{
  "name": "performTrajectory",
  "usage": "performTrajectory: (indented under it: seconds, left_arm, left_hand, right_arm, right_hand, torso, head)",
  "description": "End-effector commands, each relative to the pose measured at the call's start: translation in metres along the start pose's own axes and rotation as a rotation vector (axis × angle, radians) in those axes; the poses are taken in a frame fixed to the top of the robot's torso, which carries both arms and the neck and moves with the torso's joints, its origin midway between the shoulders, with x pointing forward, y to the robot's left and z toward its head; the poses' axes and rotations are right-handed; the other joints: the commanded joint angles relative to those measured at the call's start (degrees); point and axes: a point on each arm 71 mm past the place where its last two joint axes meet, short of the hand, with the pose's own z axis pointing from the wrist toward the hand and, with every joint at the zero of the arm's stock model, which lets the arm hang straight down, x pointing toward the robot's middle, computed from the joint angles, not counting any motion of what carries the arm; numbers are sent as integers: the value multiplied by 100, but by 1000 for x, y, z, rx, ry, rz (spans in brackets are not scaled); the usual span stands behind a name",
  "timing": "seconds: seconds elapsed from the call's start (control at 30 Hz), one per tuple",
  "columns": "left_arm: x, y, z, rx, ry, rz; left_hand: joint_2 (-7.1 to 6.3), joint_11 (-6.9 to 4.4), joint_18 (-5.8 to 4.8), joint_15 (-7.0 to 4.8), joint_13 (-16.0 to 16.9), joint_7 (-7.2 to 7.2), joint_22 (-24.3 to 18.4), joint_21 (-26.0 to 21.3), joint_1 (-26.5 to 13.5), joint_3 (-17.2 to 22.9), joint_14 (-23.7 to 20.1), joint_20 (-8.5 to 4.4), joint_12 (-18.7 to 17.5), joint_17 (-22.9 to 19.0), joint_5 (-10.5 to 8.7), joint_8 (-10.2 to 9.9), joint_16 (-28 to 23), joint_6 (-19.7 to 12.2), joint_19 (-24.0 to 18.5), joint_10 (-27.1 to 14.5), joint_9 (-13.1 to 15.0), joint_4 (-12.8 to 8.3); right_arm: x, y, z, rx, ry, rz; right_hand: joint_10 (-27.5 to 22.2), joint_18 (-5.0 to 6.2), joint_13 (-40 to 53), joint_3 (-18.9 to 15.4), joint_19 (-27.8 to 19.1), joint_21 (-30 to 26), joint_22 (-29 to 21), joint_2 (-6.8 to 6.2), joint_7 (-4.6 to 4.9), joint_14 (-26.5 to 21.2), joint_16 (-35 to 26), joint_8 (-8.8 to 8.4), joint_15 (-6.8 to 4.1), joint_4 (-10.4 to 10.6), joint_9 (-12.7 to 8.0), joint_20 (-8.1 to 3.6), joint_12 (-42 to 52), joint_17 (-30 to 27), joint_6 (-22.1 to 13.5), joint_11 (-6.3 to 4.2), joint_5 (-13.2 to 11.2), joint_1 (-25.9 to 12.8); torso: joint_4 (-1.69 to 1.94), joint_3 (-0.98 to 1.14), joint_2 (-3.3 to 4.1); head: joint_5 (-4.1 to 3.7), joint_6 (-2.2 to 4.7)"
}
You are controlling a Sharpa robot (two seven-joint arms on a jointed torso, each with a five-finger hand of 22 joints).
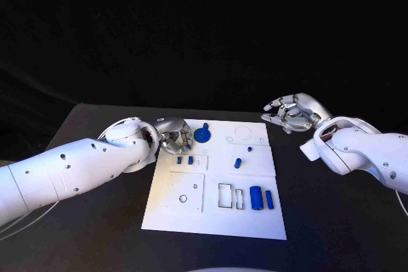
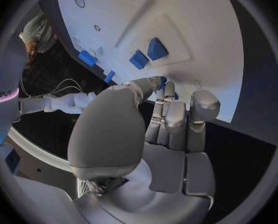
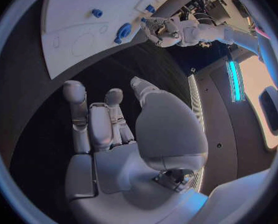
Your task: Assemble the parts on the task board
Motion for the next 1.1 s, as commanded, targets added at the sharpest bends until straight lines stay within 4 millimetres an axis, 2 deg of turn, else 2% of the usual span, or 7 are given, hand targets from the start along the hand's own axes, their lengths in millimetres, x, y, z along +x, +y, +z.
performTrajectory:
  seconds: [0.03, 0.63, 1.1]
  left_arm:
    - [2, -2, 1, 2, 20, 0]
    - [6, -1, 2, -12, 44, 3]
    - [4, -1, 2, -10, 26, 0]
  left_hand:
    - [10, -12, -95, 0, -8, -13, -3, 12, -53, -7, 37, 9, -22, -5, -21, -31, 26, 40, 12, 38, -4, -20]
    - [-15, -2, -86, 4, -18, -6, -49, -16, -79, -28, 19, 6, -77, -53, -29, -71, 9, 19, -16, 32, -13, -29]
    - [-132, 113, -63, 96, -66, 94, -183, -105, -167, -94, -59, 57, -300, -210, -15, -279, -32, -213, -113, -214, -84, -49]
  right_arm:
    - [1, 1, 0, -10, 6, -1]
    - [1, 1, 0, -9, 6, -1]
    - [1, 0, 0, -9, 4, -2]
  right_hand:
    - [23, 63, -5, -1, -32, -29, -6, -21, -11, -21, -28, 29, -14, 35, 10, 1, 18, -8, 3, 11, 29, 55]
    - [15, 65, -41, -10, -30, -58, -23, -21, -13, -21, -49, 37, -17, 47, 9, -2, -8, -25, 2, 9, 38, 66]
    - [15, 65, -41, -10, -30, -58, -23, -21, -13, -21, -49, 37, -17, 47, 9, -2, -8, -25, 2, 9, 38, 66]
  torso:
    - [2, -1, 3]
    - [1, -2, 0]
    - [6, -3, 0]
  head:
    - [-2, -4]
    - [-16, -8]
    - [-17, -13]
